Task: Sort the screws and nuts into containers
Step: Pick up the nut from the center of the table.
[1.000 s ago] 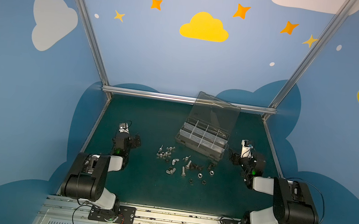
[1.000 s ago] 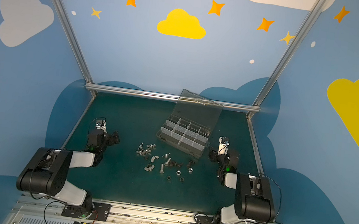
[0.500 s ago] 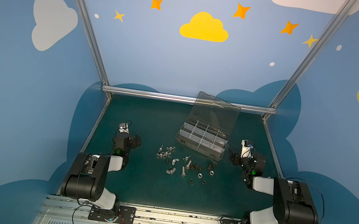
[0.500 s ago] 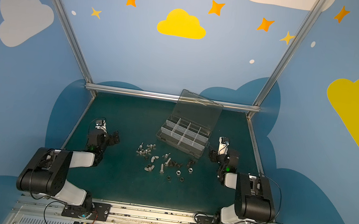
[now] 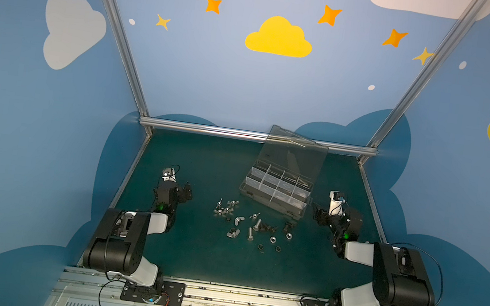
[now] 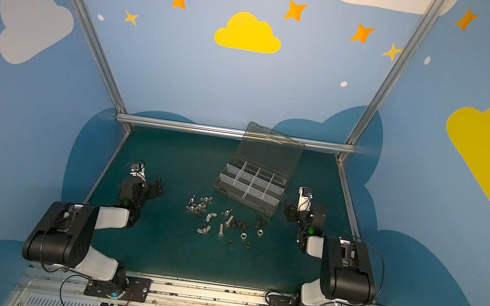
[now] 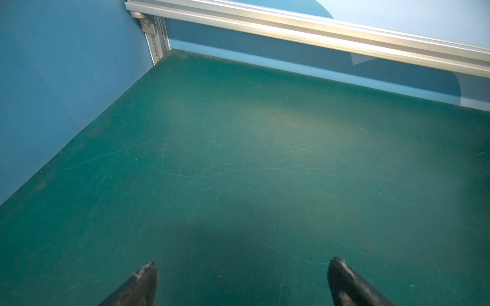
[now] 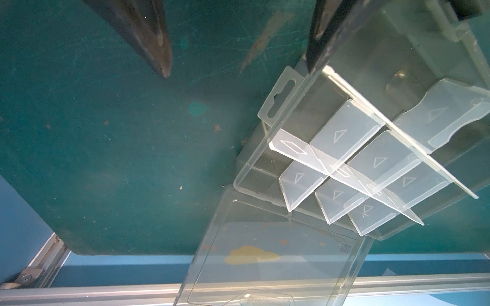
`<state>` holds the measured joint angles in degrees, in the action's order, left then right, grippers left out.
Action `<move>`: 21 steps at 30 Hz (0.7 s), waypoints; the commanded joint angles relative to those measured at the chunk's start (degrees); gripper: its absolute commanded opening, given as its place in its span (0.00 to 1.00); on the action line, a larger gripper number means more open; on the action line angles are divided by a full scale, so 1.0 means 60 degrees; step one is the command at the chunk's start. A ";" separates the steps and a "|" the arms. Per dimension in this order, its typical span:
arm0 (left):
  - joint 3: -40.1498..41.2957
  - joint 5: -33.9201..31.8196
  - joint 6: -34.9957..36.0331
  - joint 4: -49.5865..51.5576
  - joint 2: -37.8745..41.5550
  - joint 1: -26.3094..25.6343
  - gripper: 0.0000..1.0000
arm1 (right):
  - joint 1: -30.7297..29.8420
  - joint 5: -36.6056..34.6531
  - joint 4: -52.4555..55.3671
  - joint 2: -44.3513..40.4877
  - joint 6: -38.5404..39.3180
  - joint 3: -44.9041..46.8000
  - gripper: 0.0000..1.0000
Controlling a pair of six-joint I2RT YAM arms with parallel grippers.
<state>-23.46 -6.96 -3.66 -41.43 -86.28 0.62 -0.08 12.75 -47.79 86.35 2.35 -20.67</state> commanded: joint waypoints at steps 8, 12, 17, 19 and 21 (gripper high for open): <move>-0.0103 -0.0056 -0.0020 -0.0097 -0.0094 -0.0005 1.00 | 0.0049 0.0101 -0.0171 0.0109 -0.0038 -0.0190 0.78; -0.0089 -0.0056 -0.0020 -0.0112 -0.0070 -0.0005 1.00 | 0.0064 0.0090 -0.0184 0.0082 -0.0011 -0.0181 0.78; -0.0200 -0.0081 -0.0032 0.0123 0.0006 0.0006 1.00 | 0.0014 0.0081 -0.0220 0.0056 -0.0001 -0.0167 0.78; -0.0218 -0.0112 -0.0034 0.0126 0.0024 -0.0002 1.00 | -0.0026 0.0184 0.0427 -0.0171 0.0175 -0.0389 0.78; -0.0367 -0.0291 -0.0126 0.0576 0.0226 -0.0001 1.00 | -0.0082 0.0002 0.1146 -0.0455 0.0149 -0.0685 0.78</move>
<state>-23.62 -7.20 -3.73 -40.56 -86.17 0.62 -0.12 12.93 -45.36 86.06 2.61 -21.80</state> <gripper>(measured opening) 0.996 0.779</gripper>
